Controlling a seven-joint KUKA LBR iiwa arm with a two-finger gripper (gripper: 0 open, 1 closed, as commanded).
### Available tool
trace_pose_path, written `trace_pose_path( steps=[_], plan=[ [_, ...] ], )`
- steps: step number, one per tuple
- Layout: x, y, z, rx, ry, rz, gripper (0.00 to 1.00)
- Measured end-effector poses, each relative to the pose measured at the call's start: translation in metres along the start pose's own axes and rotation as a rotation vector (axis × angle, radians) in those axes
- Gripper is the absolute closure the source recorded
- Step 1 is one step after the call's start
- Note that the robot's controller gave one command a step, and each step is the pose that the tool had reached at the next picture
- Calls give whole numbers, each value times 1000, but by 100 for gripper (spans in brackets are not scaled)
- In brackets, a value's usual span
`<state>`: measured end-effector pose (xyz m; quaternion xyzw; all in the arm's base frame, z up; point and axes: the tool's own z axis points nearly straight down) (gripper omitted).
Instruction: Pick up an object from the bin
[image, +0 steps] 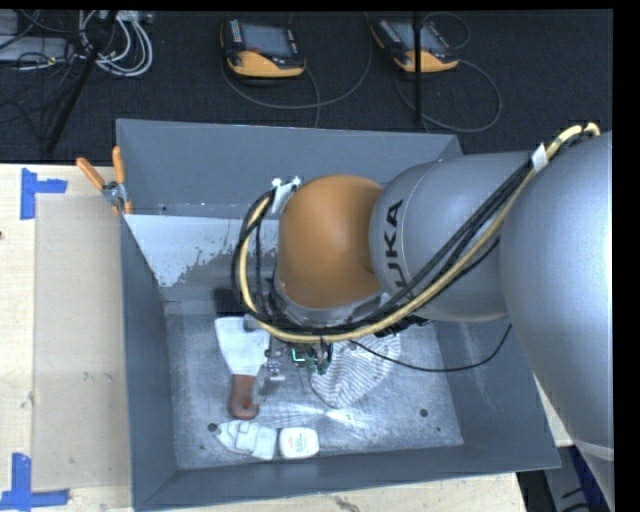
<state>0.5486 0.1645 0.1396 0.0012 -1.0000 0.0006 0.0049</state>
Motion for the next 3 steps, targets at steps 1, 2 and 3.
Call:
trace_pose_path(
  steps=[1,2,3],
  plan=[
    [-2,-1,-4,-1,-7,3,0],
    [-10,6,23,-1,-17,-113,0],
    [-18,9,41,-2,-17,-414,0]
  ],
)
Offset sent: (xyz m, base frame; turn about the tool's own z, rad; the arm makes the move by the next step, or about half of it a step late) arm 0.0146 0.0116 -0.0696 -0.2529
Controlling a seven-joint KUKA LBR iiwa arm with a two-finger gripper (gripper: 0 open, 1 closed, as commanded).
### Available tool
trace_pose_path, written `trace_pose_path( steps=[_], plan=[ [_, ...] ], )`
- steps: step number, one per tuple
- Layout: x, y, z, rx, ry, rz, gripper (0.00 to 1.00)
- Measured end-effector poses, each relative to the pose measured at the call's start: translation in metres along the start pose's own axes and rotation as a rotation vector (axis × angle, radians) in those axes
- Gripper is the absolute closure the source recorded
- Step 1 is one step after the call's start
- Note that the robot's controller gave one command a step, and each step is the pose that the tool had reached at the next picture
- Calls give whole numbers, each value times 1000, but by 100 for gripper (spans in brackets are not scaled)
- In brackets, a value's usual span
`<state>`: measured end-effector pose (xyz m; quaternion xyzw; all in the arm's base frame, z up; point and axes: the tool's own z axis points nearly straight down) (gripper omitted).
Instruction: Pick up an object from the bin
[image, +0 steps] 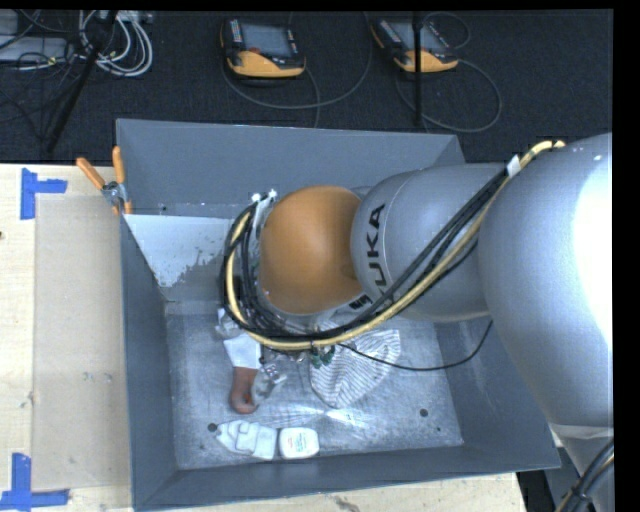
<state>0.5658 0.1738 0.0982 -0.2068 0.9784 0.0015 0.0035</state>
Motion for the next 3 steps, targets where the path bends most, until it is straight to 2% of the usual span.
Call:
trace_pose_path(
  steps=[1,2,3],
  plan=[
    [-30,-2,23,-2,16,-201,100],
    [-30,-2,23,-3,16,-200,100],
    [-29,6,-178,-1,10,-193,100]
  ],
)
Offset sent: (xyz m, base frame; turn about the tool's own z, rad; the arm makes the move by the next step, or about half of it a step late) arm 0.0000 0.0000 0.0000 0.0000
